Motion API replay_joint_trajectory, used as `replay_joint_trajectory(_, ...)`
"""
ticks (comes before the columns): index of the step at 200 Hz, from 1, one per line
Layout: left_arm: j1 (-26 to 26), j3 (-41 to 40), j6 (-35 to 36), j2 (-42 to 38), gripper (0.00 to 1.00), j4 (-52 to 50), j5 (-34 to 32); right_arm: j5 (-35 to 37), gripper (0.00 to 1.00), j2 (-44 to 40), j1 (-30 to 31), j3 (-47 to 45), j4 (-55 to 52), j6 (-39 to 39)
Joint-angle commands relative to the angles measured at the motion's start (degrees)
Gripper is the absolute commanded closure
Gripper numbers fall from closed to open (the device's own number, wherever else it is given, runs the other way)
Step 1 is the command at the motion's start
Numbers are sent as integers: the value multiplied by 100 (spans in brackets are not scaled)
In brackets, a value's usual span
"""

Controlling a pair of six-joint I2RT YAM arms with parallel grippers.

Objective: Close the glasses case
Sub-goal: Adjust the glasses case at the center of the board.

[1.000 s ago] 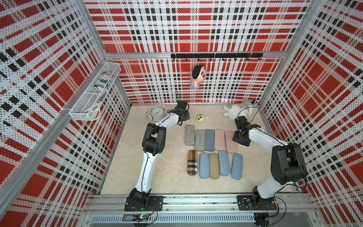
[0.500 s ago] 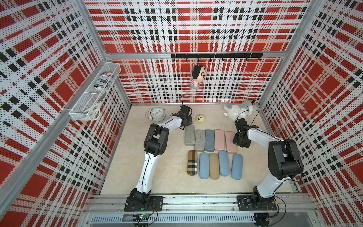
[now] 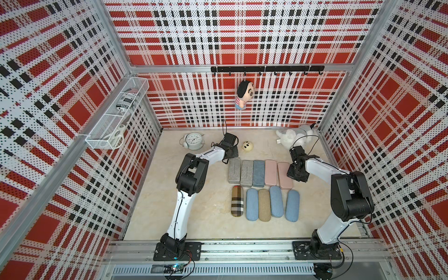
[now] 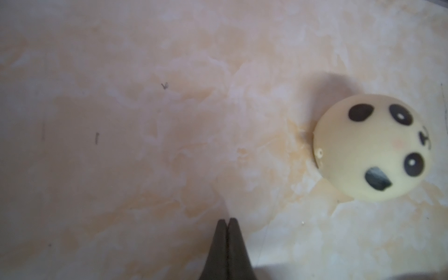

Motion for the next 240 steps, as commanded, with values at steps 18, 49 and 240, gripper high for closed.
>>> replay_joint_trajectory(18, -151, -269, -108, -78, 100, -273, -33, -240, 100, 182, -47, 24, 178, -136)
replay_joint_trajectory(49, -107, -360, -195, -124, 100, -209, -62, -450, 100, 253, -34, 95, 257, -289)
replay_joint_trajectory(240, 565, -1957, -501, -1745, 100, 166, -360, -540, 100, 670, 573, 844, -23, -666)
